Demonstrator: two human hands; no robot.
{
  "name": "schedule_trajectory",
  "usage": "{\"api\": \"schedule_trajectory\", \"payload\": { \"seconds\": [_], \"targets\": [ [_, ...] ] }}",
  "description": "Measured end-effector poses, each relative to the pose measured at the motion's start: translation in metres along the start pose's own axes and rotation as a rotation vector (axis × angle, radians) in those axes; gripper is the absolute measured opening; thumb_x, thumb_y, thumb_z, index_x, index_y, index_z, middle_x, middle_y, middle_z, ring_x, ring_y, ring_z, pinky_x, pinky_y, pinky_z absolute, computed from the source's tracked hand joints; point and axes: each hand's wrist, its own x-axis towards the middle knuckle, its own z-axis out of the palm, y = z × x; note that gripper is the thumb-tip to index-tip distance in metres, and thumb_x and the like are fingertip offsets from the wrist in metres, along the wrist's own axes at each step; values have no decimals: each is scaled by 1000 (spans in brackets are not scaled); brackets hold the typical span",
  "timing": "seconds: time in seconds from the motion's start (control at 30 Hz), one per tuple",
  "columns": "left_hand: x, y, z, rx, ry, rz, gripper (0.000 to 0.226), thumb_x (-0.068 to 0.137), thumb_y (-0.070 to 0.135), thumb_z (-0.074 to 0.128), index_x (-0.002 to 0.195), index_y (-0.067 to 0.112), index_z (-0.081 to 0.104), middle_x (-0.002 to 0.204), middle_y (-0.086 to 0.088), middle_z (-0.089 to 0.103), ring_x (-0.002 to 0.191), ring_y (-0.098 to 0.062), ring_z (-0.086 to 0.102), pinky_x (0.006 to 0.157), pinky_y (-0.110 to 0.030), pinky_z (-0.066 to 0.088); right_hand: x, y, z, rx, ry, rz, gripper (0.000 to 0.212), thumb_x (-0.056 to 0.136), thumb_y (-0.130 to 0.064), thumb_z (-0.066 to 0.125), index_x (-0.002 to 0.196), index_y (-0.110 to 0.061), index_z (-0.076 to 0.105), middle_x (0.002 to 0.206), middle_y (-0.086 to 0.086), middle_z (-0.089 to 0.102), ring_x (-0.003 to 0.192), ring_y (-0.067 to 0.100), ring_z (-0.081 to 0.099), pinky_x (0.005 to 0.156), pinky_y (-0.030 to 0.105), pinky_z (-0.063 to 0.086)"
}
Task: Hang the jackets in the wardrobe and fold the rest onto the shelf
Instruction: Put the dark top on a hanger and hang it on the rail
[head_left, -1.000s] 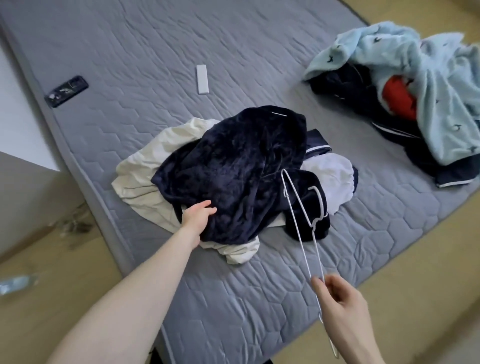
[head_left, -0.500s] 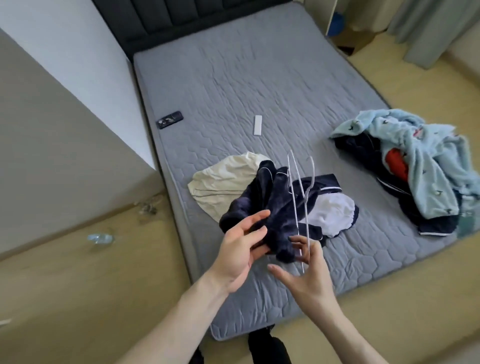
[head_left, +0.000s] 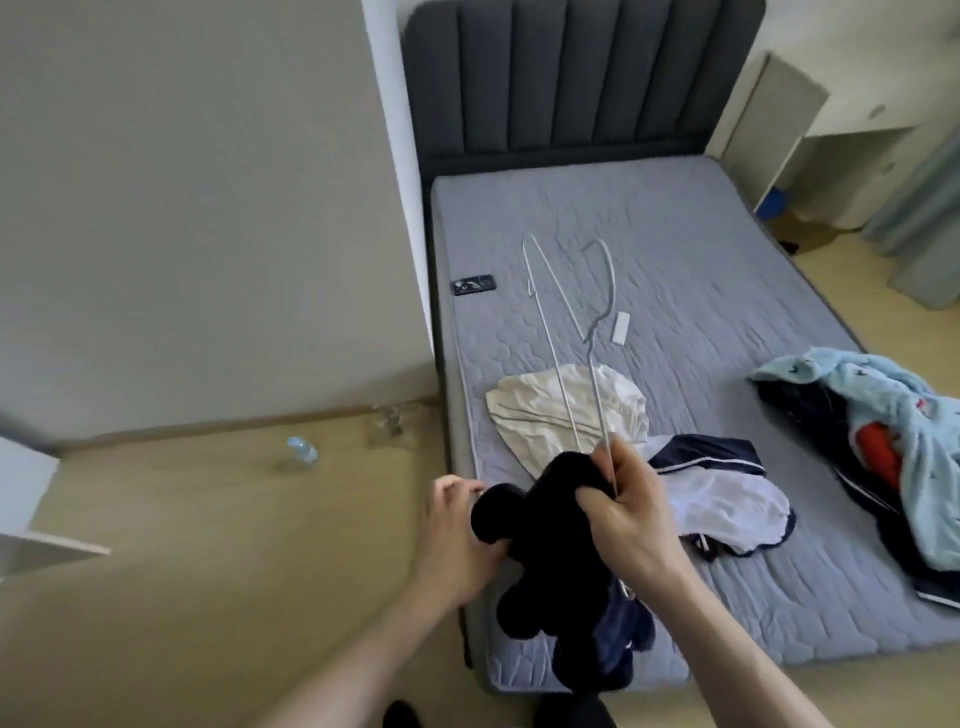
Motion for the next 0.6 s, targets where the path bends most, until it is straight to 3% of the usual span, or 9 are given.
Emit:
{"api": "schedule_trajectory", "payload": {
  "seconds": [0.07,0.2,0.27,0.33,0.4,0.43,0.53,0.6],
  "targets": [
    [-19,-41,-15,-87,-78,-258,64,84,43,80,136,18,52,135,0,48,129,-21,48,107,-30,38,-6,-23,27,43,-70,-1,25,65,-3,48,70,-19,30,63,-9,32,60,10,32,54,24,30],
    [-54,-93,-61,-697,-251,-518,58,87,42,77,135,21,53,132,0,64,118,-18,64,103,-43,53,-20,-48,70,61,-187,0,35,71,13,48,73,-15,29,66,-1,29,59,16,28,53,33,26],
    [-64,-109,-85,-929,-261,-609,55,84,48,74,128,20,61,123,-3,70,113,-22,68,91,-41,58,-29,-56,90,53,-241,-5,36,71,14,50,73,-15,28,66,-1,28,58,16,27,51,33,25],
    [-76,-122,-104,-900,-251,-659,46,89,45,73,125,18,64,118,-9,72,102,-22,71,75,-33,60,-38,-64,110,66,-277,-6,31,67,3,51,74,-15,28,65,0,27,56,14,27,48,27,26],
    [-87,-139,-120,-725,-195,-652,28,96,32,68,118,17,68,102,-8,72,86,-17,67,64,-28,54,-43,-70,125,64,-296,-9,29,65,0,51,74,-16,28,65,0,27,54,14,27,45,25,25],
    [-91,-148,-128,-688,-147,-645,21,98,26,64,113,14,71,97,-8,70,83,-17,65,66,-29,53,-43,-73,131,46,-302,-17,30,65,-1,52,74,-17,28,65,0,27,55,14,26,45,27,24],
    [-105,-174,-168,-825,91,-716,24,100,17,55,109,4,73,96,-13,68,89,-25,66,78,-39,55,-39,-73,139,-83,-301,-27,33,66,-3,56,71,-21,28,65,-2,26,58,15,26,50,33,23],
    [-120,-181,-199,-922,232,-745,26,97,24,57,102,5,74,89,-8,71,81,-23,69,69,-34,52,-34,-65,141,-233,-296,-22,39,71,2,61,69,-22,30,62,-6,27,58,14,28,54,36,25]
  ]
}}
